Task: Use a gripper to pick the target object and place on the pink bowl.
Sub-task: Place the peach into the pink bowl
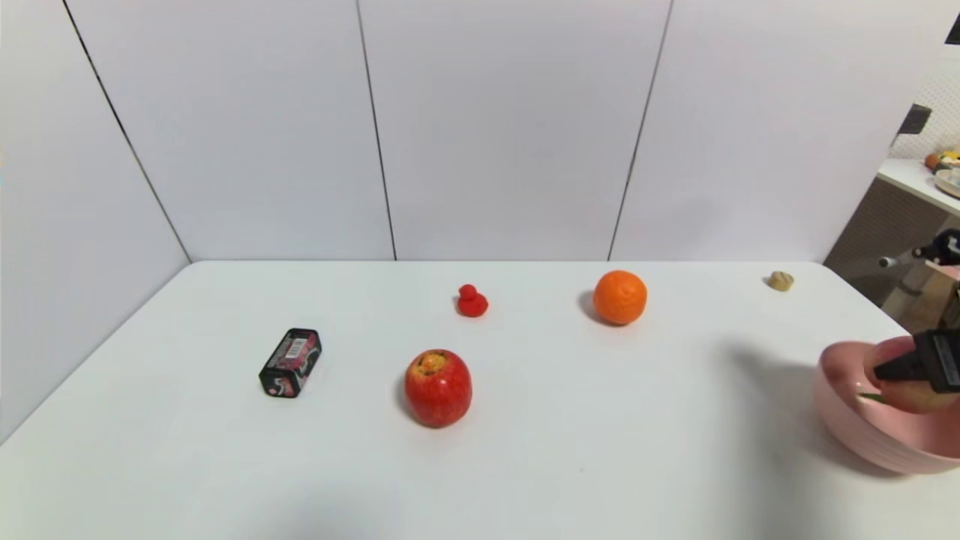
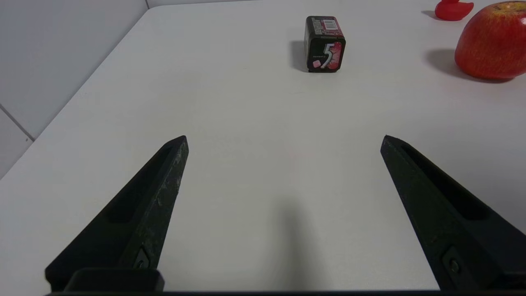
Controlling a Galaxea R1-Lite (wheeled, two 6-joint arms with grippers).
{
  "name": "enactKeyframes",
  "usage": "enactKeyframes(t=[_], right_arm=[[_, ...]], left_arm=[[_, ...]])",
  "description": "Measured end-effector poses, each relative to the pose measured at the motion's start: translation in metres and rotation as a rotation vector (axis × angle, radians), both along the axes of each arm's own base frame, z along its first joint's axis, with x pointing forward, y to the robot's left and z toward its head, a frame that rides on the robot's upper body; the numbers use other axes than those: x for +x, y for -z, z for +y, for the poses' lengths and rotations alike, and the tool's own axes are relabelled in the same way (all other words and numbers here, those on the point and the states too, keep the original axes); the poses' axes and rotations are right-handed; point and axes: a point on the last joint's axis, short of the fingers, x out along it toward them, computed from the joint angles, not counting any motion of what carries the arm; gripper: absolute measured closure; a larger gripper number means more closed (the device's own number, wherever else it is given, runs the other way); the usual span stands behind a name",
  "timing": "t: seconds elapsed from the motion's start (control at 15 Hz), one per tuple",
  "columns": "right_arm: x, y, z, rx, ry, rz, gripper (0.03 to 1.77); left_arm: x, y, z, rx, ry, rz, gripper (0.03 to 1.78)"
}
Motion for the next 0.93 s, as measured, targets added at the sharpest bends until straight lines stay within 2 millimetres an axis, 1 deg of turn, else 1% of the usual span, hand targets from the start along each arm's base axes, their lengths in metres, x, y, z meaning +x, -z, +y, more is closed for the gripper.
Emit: enactKeyframes(t=[0.13,0.4,0.67,0.8,0.93], right_arm=[[-0.006,0.002,0.002,0.001,0.001,0.004,0.75],[-0.005,0.003,0.0,0.003,0.011,-0.001,0.48],[0.0,0.004,-0.001,-0.005,0.004,-0.016,0.32],[0.002,-0.001,0.0,-0.016,-0.004,-0.053,0.27],[-0.002,-0.012,0.002,-0.019,-0.017,-0.11,0.23]], left_arm=[[0.0,0.0,0.0,0.0,0.0,0.0,0.12],[0.0,0.0,0.0,0.0,0.0,0.0,0.12],[0.0,0.0,0.0,0.0,0.0,0.0,0.12],[0.0,0.0,0.0,0.0,0.0,0.0,0.12],[0.0,0.0,0.0,0.0,0.0,0.0,0.12]])
